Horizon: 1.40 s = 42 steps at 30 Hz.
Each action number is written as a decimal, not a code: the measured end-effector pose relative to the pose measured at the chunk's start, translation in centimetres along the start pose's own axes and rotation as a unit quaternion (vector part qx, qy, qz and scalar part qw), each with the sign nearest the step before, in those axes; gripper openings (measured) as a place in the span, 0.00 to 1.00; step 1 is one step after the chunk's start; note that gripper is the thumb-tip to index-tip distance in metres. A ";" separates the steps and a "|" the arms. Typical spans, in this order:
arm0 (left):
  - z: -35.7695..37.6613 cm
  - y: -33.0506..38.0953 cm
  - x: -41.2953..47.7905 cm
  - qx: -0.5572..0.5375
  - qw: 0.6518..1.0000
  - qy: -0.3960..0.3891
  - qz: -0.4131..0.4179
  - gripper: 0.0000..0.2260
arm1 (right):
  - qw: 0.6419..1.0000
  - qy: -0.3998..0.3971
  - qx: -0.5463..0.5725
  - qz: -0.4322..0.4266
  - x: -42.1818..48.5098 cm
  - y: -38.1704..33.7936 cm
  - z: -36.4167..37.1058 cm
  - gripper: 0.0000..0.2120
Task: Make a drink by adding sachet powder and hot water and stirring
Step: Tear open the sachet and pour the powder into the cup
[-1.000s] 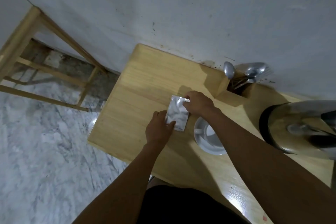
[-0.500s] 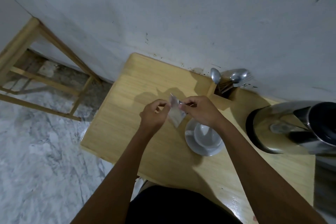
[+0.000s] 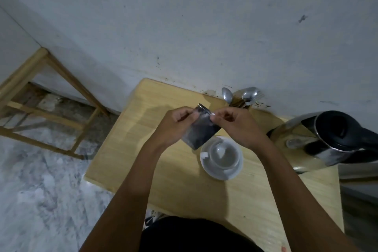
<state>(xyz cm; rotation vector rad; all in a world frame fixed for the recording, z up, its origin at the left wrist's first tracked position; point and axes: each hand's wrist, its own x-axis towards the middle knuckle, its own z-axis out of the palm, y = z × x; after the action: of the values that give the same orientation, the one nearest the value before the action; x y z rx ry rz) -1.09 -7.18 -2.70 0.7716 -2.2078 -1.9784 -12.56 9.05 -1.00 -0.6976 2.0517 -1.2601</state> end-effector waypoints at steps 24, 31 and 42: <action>1.1 3.2 -2.4 0.157 0.980 -0.056 0.105 0.09 | 0.928 -0.021 -0.356 -0.105 -1.3 -5.4 -2.1 0.04; 1.4 3.4 -2.7 0.174 0.975 -0.025 0.138 0.09 | 0.922 -0.020 -0.363 -0.134 -1.4 -5.9 -2.1 0.04; 1.3 4.1 -3.1 0.054 0.994 0.003 0.097 0.11 | 0.903 0.021 -0.324 -0.282 -1.8 -4.6 -0.7 0.02</action>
<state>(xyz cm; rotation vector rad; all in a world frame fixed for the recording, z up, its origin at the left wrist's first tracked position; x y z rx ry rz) -0.17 -4.53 1.81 0.5478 -2.3035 -1.7774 -11.33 8.85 3.86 -1.6770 2.4103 -0.8325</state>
